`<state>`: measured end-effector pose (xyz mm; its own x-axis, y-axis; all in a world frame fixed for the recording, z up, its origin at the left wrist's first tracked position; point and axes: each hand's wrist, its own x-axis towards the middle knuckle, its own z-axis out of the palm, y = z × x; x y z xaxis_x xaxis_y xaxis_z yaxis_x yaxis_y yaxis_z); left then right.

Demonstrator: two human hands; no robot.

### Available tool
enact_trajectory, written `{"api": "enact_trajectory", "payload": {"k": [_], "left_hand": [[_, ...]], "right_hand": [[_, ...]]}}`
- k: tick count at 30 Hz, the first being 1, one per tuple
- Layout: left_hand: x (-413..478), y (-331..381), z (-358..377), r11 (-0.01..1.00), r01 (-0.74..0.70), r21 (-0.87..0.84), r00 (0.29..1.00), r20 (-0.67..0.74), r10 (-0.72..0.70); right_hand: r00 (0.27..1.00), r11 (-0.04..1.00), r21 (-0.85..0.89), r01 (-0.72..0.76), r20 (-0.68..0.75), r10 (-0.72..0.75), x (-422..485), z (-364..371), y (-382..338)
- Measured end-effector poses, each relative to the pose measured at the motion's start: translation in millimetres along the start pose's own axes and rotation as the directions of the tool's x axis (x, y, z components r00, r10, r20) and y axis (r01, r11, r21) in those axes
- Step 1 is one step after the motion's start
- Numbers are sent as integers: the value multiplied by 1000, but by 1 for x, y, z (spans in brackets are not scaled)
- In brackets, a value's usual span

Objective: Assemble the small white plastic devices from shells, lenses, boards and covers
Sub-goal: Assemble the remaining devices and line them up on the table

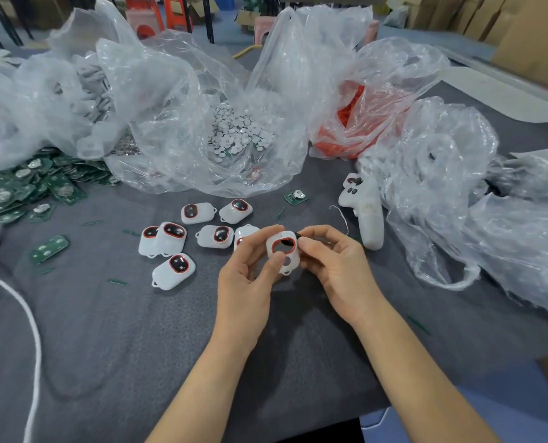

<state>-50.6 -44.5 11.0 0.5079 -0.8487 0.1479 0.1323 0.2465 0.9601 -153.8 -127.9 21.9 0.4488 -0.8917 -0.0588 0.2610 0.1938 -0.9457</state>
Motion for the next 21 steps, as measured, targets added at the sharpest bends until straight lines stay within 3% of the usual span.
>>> {"api": "enact_trajectory", "payload": {"k": [11,21], "left_hand": [[1,-1,3,995,45,84,996,-79,-39],[0,-3,4,983,6,184,1000,-27,-1]], "right_hand": [[985,999,-44,-30,168,37,0,-4,2],[995,999,-35,1,97,3,-2,-3,2]]}}
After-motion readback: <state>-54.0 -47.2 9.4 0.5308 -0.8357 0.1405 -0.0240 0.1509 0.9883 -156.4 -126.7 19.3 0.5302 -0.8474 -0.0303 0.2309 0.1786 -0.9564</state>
